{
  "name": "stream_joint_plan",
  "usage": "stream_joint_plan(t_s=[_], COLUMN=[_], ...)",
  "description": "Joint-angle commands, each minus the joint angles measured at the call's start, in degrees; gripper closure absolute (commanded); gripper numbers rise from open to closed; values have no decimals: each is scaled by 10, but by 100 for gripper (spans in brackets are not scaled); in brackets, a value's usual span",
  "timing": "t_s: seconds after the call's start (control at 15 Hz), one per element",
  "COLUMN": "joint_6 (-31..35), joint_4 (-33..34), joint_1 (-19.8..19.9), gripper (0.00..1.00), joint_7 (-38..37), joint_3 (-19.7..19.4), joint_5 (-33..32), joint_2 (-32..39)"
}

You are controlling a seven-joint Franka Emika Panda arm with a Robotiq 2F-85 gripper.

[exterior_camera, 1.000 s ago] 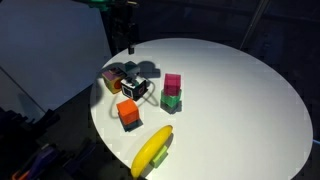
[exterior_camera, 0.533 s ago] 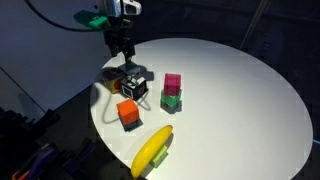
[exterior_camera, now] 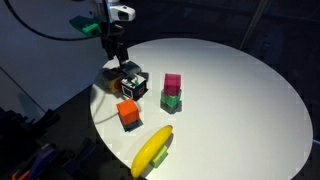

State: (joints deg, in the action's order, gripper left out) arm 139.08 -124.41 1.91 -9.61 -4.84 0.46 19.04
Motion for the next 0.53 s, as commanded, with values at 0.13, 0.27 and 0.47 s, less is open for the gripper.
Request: stream_joint_plan(t_s=[0.13,0.27,0.47], joint_6=[6,-2,-2], joint_4=[0,10,20], joint_1=[-20,-23,-26], gripper=[0,0,0], joint_7=[-66,-79,-86], joint_3=[-9,-9,-8], joint_5=[-16,-14,-15], joint_2=[-1,7,19])
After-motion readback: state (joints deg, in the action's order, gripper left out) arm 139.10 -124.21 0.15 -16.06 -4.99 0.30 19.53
